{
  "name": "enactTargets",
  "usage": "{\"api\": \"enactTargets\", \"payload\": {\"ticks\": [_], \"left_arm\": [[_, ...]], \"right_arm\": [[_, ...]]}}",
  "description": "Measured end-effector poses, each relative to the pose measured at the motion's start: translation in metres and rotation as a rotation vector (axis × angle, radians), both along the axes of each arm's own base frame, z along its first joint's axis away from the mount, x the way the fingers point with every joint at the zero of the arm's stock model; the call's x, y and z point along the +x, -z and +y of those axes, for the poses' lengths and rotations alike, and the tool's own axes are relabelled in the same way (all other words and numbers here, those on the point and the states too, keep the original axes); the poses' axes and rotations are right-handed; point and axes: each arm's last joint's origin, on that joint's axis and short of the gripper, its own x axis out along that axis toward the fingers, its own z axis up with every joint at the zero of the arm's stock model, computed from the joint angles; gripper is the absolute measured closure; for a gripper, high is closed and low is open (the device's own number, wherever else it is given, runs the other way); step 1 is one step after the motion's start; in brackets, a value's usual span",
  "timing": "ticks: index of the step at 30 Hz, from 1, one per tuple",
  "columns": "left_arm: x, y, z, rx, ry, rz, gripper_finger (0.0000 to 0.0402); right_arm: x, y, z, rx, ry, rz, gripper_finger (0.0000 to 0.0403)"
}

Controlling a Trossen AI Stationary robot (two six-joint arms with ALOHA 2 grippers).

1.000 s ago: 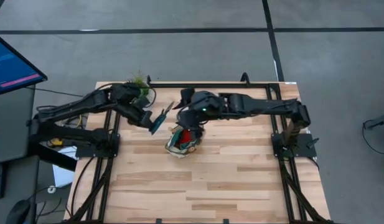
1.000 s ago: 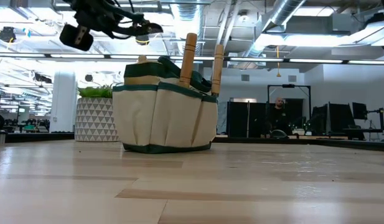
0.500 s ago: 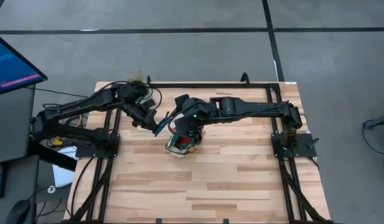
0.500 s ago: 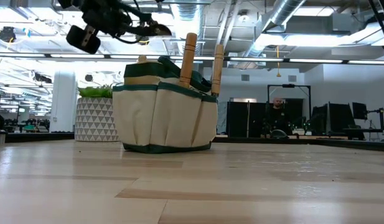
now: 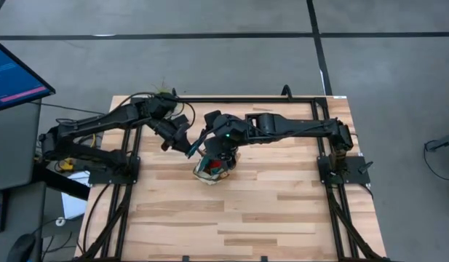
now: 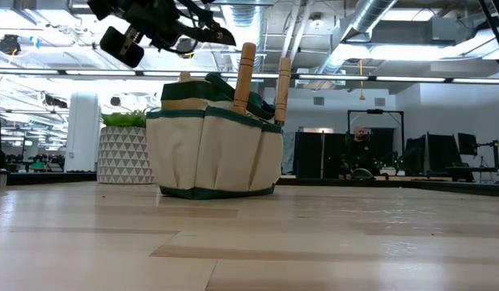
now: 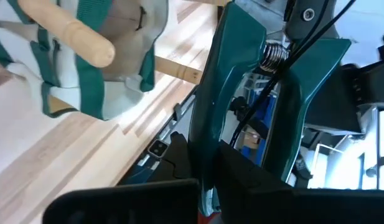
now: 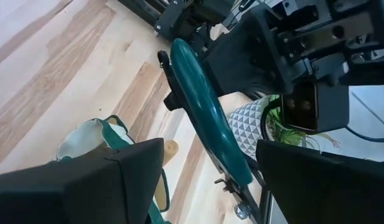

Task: Pick & Place Garden tools in Gardening bag
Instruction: Put the shear scissors into the gardening bag

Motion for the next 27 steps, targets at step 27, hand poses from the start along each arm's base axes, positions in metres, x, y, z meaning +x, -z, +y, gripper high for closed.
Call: {"api": "enactTargets", "payload": {"ticks": [27], "left_arm": [[0.005, -0.001, -0.014, -0.167, 0.066, 0.043, 0.0399]], "right_arm": [[-0.006, 0.003, 0.014, -0.015, -0.029, 0.060, 0.0189]]}}
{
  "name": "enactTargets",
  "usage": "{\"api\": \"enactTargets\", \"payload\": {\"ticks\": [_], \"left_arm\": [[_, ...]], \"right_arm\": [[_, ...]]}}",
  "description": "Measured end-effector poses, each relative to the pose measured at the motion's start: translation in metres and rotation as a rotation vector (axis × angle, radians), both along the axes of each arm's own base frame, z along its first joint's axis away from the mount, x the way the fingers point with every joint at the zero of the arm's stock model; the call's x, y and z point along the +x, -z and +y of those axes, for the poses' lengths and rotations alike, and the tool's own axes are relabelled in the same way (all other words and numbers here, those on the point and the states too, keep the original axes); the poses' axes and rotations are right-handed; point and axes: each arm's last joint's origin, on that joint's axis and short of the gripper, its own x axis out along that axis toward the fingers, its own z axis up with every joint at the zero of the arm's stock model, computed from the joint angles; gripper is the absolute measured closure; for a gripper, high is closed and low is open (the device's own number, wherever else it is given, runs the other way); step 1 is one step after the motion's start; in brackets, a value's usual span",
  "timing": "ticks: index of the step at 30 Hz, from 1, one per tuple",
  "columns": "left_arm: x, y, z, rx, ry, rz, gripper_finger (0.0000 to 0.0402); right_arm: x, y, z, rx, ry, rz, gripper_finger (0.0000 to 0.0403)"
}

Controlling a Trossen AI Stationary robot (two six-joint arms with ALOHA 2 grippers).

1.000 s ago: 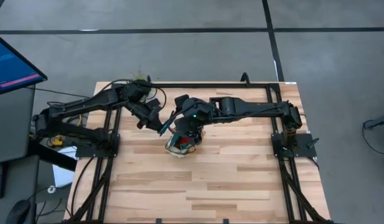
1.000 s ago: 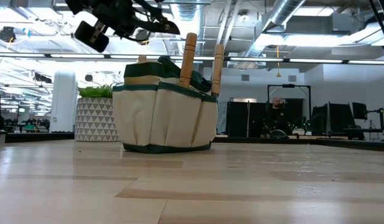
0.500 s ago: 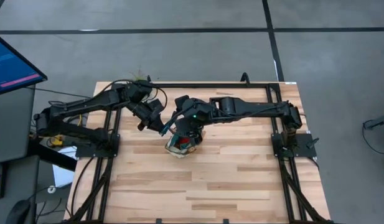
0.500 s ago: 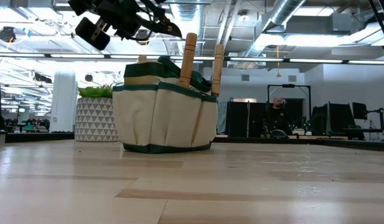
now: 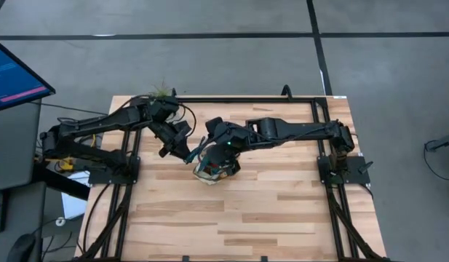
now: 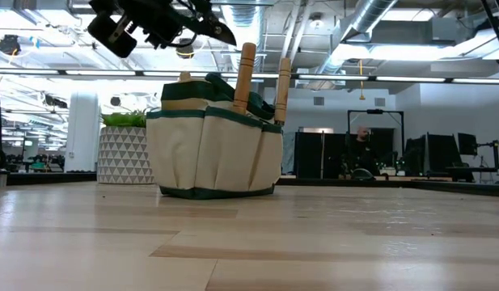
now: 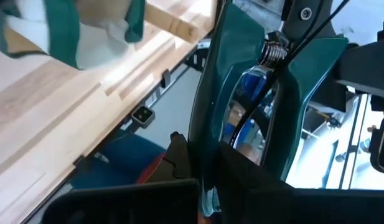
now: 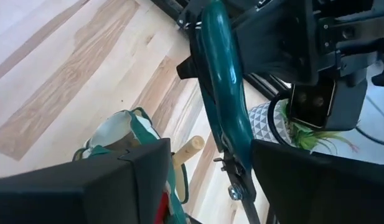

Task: Pick & Place Garden tools in Gardening bag
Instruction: Put the shear scissors into the gardening bag

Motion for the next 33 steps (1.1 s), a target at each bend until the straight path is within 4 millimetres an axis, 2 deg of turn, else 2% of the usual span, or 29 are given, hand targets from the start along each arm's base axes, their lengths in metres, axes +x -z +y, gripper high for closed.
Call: {"api": "enactTargets", "payload": {"ticks": [9, 16, 21, 27, 33], "left_arm": [[0.005, 0.005, -0.007, -0.017, 0.045, 0.028, 0.0399], [0.004, 0.003, -0.009, -0.085, 0.112, 0.013, 0.0399], [0.005, 0.004, -0.011, -0.103, 0.122, 0.022, 0.0399], [0.006, 0.003, -0.017, -0.120, 0.144, 0.032, 0.0399], [0.007, 0.004, -0.017, -0.120, 0.139, 0.039, 0.0399]], "right_arm": [[0.000, 0.003, 0.003, -0.013, 0.000, 0.021, 0.0155], [-0.001, 0.005, 0.014, -0.013, -0.032, 0.033, 0.0153], [0.009, 0.021, 0.027, -0.045, -0.043, 0.062, 0.0153], [0.010, 0.025, 0.033, -0.054, -0.029, 0.066, 0.0153], [0.004, 0.014, 0.036, -0.057, -0.031, 0.039, 0.0153]]}}
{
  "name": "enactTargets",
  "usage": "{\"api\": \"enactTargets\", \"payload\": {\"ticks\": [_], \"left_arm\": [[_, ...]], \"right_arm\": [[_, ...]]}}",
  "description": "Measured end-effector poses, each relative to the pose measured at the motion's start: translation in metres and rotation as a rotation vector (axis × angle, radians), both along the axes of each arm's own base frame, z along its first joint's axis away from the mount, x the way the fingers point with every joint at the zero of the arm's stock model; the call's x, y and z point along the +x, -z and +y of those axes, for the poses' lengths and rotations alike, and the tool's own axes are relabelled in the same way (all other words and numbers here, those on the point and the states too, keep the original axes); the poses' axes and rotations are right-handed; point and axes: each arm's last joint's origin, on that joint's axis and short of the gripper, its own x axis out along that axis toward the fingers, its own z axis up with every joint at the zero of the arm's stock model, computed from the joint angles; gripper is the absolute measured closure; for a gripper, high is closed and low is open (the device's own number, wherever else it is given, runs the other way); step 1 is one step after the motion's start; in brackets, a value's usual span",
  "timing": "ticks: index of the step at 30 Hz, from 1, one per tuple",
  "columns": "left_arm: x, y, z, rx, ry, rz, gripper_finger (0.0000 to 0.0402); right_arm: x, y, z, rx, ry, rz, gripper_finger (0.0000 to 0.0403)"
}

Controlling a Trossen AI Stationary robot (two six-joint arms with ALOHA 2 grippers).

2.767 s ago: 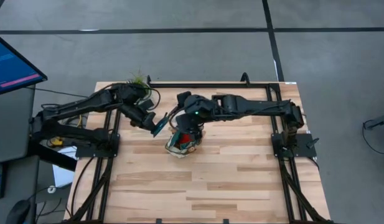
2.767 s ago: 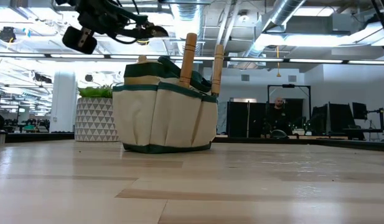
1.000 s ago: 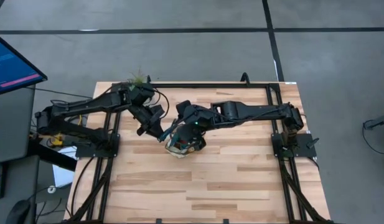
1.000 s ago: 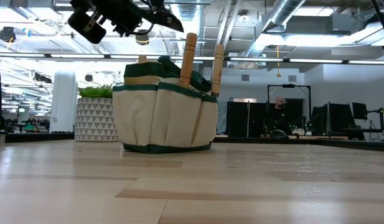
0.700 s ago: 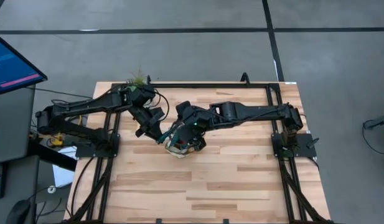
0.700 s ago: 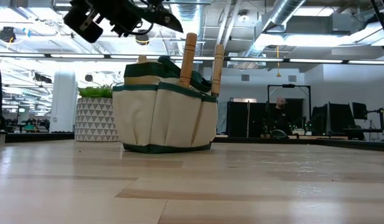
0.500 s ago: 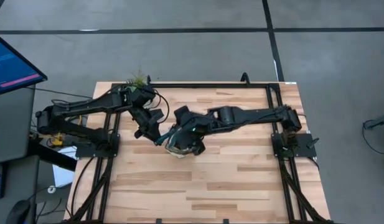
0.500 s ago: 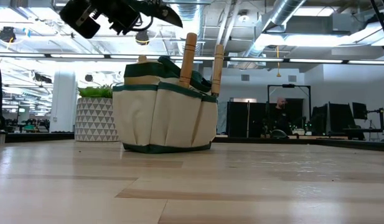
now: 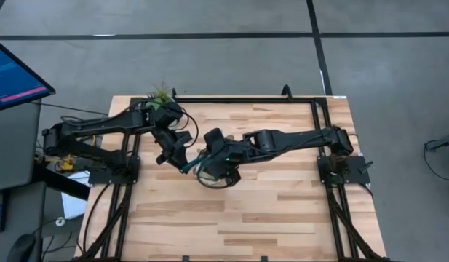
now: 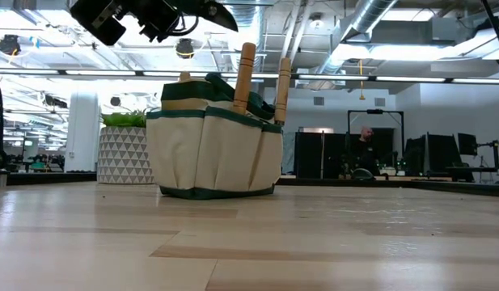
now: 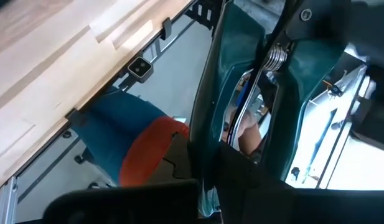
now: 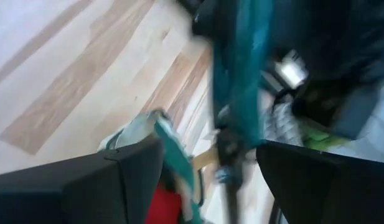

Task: Pick & Place Garden tools in Gardening bag
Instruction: Put the shear scissors into the gardening bag

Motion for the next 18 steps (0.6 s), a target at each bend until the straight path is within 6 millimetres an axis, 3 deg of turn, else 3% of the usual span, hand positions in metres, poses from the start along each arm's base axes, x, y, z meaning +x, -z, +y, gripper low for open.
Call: {"api": "enactTargets", "payload": {"ticks": [13, 18], "left_arm": [[0.006, 0.006, 0.001, 0.007, 0.020, 0.001, 0.0399], [0.007, 0.008, 0.002, 0.019, 0.035, -0.013, 0.0399]], "right_arm": [[0.000, -0.006, 0.000, 0.034, -0.025, -0.041, 0.0154], [-0.010, -0.027, -0.002, 0.046, -0.013, -0.034, 0.0154]]}}
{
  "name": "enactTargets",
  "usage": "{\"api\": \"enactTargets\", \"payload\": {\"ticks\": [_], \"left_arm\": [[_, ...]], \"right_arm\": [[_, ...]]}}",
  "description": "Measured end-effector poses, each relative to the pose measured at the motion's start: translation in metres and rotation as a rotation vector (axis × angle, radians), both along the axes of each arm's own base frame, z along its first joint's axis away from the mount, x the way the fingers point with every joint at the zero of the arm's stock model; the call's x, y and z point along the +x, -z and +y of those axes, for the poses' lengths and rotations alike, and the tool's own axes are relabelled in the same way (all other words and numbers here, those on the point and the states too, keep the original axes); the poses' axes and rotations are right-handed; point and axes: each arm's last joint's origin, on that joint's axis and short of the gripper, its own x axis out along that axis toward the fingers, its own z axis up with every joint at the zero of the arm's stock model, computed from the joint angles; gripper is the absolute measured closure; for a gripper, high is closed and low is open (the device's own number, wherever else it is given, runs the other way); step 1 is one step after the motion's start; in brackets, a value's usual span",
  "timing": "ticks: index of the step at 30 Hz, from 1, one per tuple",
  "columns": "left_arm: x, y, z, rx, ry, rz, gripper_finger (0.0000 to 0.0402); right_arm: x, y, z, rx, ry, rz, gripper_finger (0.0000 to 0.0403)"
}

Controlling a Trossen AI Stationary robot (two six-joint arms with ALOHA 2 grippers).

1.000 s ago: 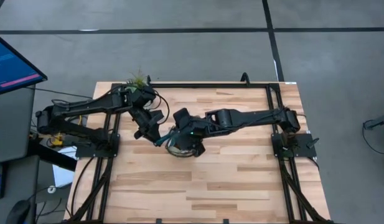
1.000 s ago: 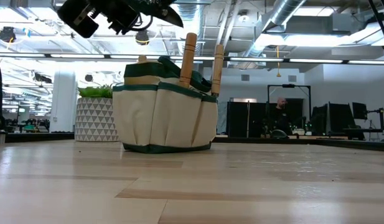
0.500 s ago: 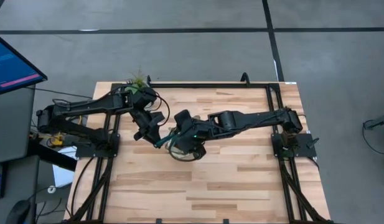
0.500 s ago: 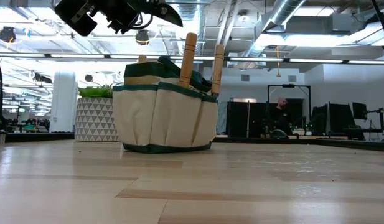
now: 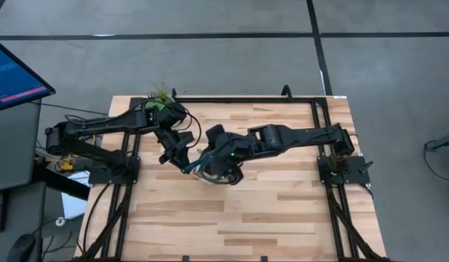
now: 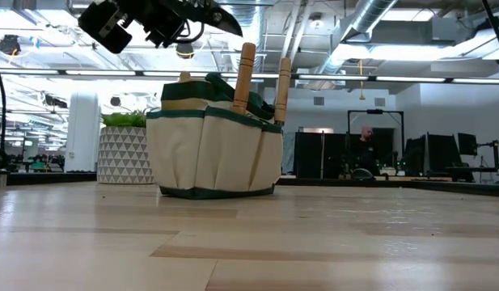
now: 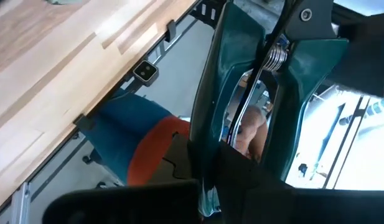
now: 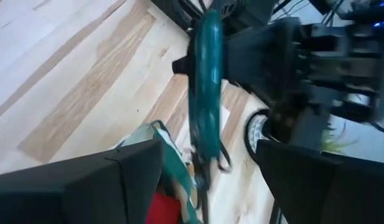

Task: Pick & Place Garden tools in Gardening bag
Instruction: Put the shear scissors into the gardening bag

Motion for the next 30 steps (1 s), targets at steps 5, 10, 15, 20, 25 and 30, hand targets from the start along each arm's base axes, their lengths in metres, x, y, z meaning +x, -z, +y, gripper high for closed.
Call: {"api": "enactTargets", "payload": {"ticks": [5, 10, 15, 20, 25, 30], "left_arm": [[0.000, 0.000, -0.001, 0.012, 0.016, -0.018, 0.0399], [0.001, 0.002, 0.000, 0.037, 0.016, -0.031, 0.0399], [0.001, 0.002, 0.000, 0.057, 0.012, -0.040, 0.0399], [0.000, 0.003, 0.000, 0.067, 0.007, -0.029, 0.0399], [-0.001, 0.006, 0.000, 0.080, 0.007, -0.015, 0.0399], [-0.003, 0.004, -0.004, 0.047, 0.053, -0.030, 0.0399]], "right_arm": [[-0.003, -0.024, -0.005, 0.038, -0.010, -0.070, 0.0154], [-0.002, -0.035, -0.012, 0.172, -0.032, -0.124, 0.0154], [0.005, -0.026, -0.013, 0.203, -0.039, -0.094, 0.0154], [0.018, -0.008, -0.009, 0.220, -0.052, -0.049, 0.0154], [0.021, -0.005, -0.008, 0.220, -0.050, -0.047, 0.0154], [0.012, 0.002, -0.011, 0.203, -0.032, 0.068, 0.0154]]}}
